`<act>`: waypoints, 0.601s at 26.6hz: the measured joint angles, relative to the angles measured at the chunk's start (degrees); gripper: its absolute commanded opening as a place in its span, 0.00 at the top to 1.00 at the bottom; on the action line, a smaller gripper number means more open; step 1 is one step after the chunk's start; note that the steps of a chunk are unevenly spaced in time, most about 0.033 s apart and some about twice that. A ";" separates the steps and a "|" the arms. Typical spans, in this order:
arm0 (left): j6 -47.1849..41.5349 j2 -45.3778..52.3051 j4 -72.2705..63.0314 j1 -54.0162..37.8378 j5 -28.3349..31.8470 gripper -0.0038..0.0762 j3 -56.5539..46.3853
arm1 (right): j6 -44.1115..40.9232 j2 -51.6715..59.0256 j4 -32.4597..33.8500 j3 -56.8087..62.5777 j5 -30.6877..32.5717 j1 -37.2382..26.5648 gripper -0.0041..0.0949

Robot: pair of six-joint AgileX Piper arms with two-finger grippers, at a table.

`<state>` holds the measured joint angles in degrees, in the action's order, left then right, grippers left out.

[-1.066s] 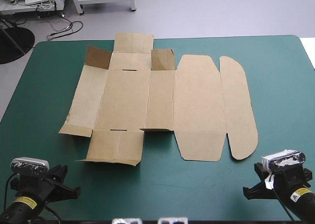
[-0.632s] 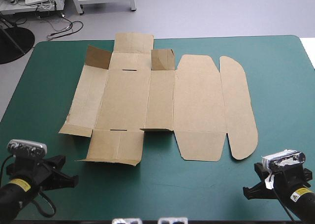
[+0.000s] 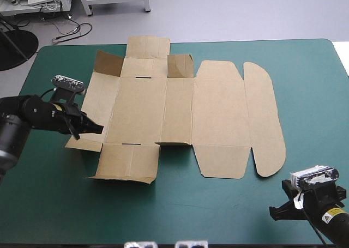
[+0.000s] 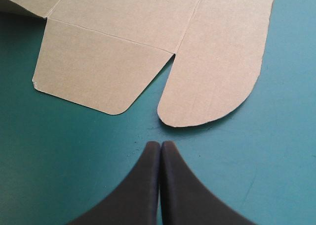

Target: Fold the box

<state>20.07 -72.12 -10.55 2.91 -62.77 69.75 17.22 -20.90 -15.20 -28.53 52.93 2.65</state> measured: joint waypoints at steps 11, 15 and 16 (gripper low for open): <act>14.68 -11.24 -22.69 -29.02 -7.58 0.62 3.91 | 0.25 0.00 0.00 0.00 0.00 0.00 0.98; 15.54 -16.05 -24.06 -31.64 -7.58 0.32 3.98 | 0.58 0.00 0.00 0.00 0.00 0.00 0.98; 16.01 -17.88 -24.18 -31.72 -7.53 0.30 3.97 | 0.58 0.00 0.00 0.00 0.00 0.00 0.98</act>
<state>36.07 -89.99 -34.73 -28.81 -70.30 73.72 17.80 -20.90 -15.20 -28.53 52.93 2.65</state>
